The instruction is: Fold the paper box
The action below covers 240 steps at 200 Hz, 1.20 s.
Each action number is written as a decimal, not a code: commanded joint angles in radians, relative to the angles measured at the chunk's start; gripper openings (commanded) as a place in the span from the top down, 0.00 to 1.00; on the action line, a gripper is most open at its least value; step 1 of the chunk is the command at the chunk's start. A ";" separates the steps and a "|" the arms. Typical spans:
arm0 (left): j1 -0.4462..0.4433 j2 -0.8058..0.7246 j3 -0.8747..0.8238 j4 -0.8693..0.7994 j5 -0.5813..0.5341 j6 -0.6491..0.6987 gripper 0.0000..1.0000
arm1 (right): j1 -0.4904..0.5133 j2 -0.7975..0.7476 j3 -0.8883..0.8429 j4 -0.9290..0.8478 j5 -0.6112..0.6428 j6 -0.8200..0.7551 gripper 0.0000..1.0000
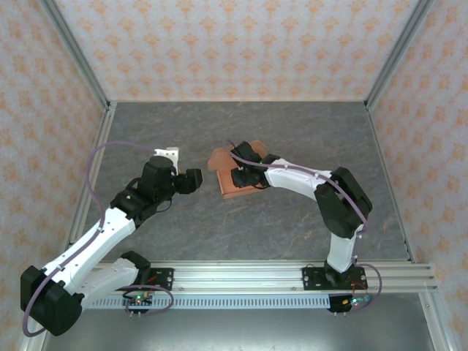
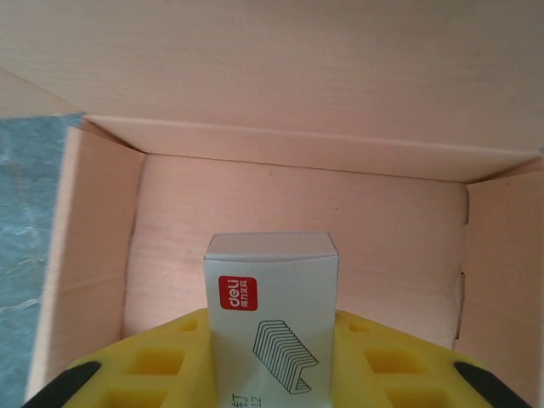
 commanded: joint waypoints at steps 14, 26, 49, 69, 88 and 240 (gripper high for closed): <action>0.002 -0.022 -0.010 -0.016 -0.024 0.012 0.28 | 0.023 0.045 0.031 0.012 0.082 0.043 0.67; 0.001 -0.022 -0.011 -0.015 -0.022 0.011 0.27 | 0.025 0.053 0.033 0.007 0.099 0.047 0.65; 0.001 -0.021 -0.010 -0.013 -0.019 0.010 0.27 | 0.025 0.053 0.039 -0.001 0.119 0.050 0.60; 0.002 -0.025 -0.012 -0.016 -0.022 0.012 0.27 | 0.026 0.040 0.038 -0.007 0.125 0.050 0.56; 0.001 -0.027 -0.013 -0.014 -0.026 0.013 0.27 | 0.026 0.023 0.038 -0.013 0.123 0.053 0.53; 0.026 0.205 0.045 0.167 0.113 0.415 0.22 | -0.359 -0.354 -0.178 0.188 -0.356 -0.416 0.33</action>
